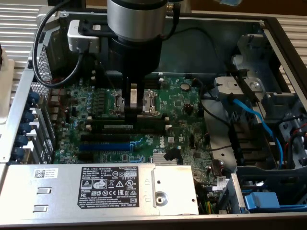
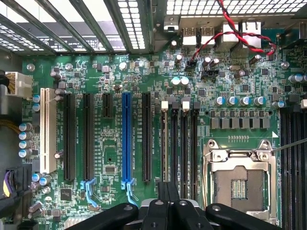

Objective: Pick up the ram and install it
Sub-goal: 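Press down the ram until it locks into place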

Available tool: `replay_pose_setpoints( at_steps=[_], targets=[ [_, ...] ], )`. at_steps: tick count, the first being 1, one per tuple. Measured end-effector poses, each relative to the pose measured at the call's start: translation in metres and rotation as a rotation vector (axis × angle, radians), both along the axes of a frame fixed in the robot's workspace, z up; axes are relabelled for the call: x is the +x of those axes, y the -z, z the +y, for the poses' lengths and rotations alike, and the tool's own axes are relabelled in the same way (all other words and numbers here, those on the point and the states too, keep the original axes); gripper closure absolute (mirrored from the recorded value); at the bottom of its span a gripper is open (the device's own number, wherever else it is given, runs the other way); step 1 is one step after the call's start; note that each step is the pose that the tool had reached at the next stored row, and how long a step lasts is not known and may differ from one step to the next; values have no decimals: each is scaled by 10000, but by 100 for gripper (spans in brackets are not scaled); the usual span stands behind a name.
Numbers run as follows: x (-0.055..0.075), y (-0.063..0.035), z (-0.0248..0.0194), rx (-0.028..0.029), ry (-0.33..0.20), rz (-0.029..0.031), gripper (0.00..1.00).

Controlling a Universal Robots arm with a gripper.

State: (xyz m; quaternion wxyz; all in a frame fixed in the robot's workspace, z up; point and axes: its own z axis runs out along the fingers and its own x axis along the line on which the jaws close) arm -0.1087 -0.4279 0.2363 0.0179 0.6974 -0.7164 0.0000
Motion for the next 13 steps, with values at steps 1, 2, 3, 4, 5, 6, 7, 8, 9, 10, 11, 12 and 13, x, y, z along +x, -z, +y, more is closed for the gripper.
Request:
replay_pose_setpoints(
  at_steps=[1,2,3,4,5,6,7,8,9,10,11,12,13],
  targets=[
    [7,0,-1,0,-1,0,90],
    [10,0,0,0,-2,0,90],
    [14,0,0,0,-3,1,90],
    [21,0,2,1,-5,0,90],
    [27,0,4,0,-8,0,90],
    [29,0,7,0,-9,1,90],
    [29,0,8,0,-11,1,90],
    [29,0,8,0,-13,1,90],
    [29,0,8,0,-14,1,90],
    [31,0,8,1,-16,0,90],
    [34,0,9,0,-18,0,90],
    [35,0,9,0,-17,0,90],
    [36,0,9,0,-16,0,90]
  ],
)
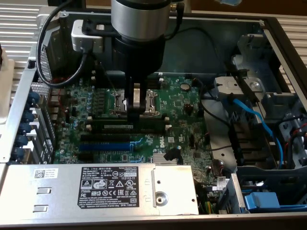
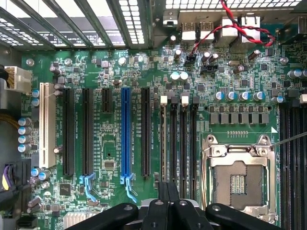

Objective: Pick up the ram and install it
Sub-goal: 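Press down the ram until it locks into place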

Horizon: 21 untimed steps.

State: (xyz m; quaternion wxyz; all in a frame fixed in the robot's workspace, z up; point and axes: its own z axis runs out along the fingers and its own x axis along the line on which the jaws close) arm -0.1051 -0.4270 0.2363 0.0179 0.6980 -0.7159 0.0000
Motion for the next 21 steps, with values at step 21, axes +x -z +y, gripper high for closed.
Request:
replay_pose_setpoints(
  at_steps=[21],
  targets=[
    [-1,21,16,-10,-79,-1,90]
  ],
)
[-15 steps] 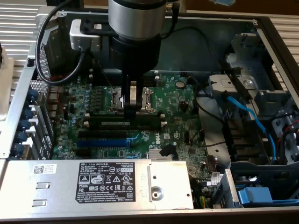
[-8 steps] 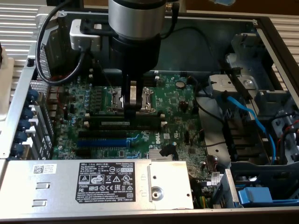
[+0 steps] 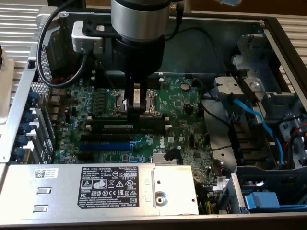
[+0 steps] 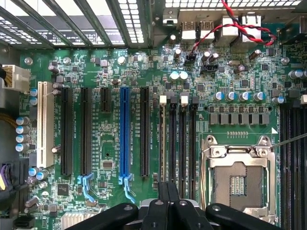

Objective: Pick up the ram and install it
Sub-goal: 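Press down the ram until it locks into place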

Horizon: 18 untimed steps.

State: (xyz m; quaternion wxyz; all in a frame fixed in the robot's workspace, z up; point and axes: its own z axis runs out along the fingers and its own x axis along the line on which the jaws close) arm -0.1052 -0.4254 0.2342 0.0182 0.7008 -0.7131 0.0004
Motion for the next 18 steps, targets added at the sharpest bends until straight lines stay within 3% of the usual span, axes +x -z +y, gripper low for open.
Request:
replay_pose_setpoints(
  at_steps=[18],
  targets=[
    [-3,10,8,-2,-361,1,90]
  ],
)
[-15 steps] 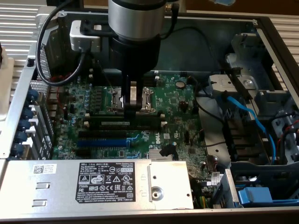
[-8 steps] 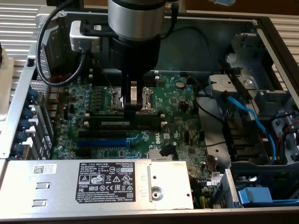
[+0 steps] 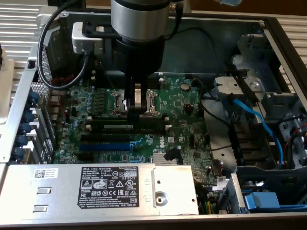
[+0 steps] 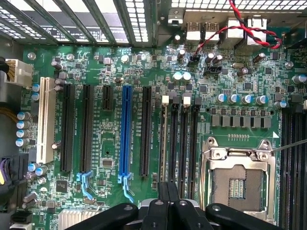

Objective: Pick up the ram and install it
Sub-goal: 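Press down the ram until it locks into place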

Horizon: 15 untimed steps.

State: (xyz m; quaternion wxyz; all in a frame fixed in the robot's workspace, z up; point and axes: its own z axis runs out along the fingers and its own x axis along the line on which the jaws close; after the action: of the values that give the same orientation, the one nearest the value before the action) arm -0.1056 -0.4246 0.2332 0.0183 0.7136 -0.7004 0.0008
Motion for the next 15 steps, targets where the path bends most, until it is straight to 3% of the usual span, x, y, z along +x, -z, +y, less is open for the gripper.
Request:
replay_pose_setpoints(
  at_steps=[15],
  targets=[
    [-2,26,0,-1,-81,1,90]
  ],
)
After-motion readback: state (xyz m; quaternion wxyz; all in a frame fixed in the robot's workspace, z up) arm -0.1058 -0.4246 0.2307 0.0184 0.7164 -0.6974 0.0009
